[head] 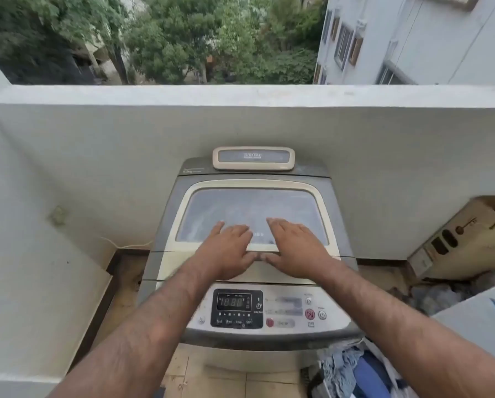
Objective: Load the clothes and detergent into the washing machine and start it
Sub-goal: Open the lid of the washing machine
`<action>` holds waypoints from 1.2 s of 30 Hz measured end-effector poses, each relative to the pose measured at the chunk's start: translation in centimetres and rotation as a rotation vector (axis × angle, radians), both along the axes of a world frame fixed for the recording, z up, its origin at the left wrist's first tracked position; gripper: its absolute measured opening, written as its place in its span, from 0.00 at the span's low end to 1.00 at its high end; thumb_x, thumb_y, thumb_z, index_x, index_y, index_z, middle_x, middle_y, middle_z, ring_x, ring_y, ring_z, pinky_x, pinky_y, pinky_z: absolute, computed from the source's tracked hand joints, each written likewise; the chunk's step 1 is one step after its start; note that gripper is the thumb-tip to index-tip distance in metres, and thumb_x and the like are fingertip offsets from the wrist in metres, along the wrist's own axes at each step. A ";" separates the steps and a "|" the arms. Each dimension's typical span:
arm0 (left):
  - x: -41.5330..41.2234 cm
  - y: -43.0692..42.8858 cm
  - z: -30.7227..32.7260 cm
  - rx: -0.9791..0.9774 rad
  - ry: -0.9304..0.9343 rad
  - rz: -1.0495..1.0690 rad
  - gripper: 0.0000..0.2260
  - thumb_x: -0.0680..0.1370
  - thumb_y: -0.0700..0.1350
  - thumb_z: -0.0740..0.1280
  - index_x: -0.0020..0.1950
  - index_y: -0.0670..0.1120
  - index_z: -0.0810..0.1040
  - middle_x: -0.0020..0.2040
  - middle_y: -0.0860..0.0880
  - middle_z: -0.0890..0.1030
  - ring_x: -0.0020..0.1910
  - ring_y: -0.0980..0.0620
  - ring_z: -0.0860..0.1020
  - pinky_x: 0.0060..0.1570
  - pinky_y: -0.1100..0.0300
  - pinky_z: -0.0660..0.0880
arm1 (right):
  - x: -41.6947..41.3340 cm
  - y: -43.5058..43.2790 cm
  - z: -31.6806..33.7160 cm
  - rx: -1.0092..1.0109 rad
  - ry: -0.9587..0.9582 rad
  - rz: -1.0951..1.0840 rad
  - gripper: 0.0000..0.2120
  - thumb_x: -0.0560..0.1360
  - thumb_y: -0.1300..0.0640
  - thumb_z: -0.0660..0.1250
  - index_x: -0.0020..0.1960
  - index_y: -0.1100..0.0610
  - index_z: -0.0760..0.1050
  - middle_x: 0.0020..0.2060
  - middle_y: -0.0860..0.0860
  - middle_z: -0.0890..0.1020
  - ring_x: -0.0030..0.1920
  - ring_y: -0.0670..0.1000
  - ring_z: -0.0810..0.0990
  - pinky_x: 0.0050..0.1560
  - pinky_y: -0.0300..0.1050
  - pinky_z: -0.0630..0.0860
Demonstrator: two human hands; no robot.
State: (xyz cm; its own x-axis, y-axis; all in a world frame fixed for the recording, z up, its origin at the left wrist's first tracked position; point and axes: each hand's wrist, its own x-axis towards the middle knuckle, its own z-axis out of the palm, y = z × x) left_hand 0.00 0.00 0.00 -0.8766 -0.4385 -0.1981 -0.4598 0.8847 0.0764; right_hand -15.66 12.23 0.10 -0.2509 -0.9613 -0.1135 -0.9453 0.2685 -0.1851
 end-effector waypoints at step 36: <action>-1.7 0.7 8.3 0.122 0.108 0.169 0.07 0.65 0.51 0.64 0.40 0.51 0.73 0.38 0.53 0.77 0.40 0.47 0.78 0.38 0.54 0.72 | 0.4 0.4 7.5 -0.129 -0.042 0.052 0.13 0.74 0.49 0.69 0.56 0.51 0.75 0.54 0.51 0.82 0.58 0.56 0.79 0.56 0.53 0.74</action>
State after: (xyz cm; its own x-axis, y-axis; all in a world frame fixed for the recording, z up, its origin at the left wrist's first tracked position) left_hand -1.72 0.69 8.32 -0.8119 -0.5591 -0.1680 -0.5838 0.7773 0.2345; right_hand -15.22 12.63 7.57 -0.1984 -0.9801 0.0026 -0.9480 0.1913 -0.2545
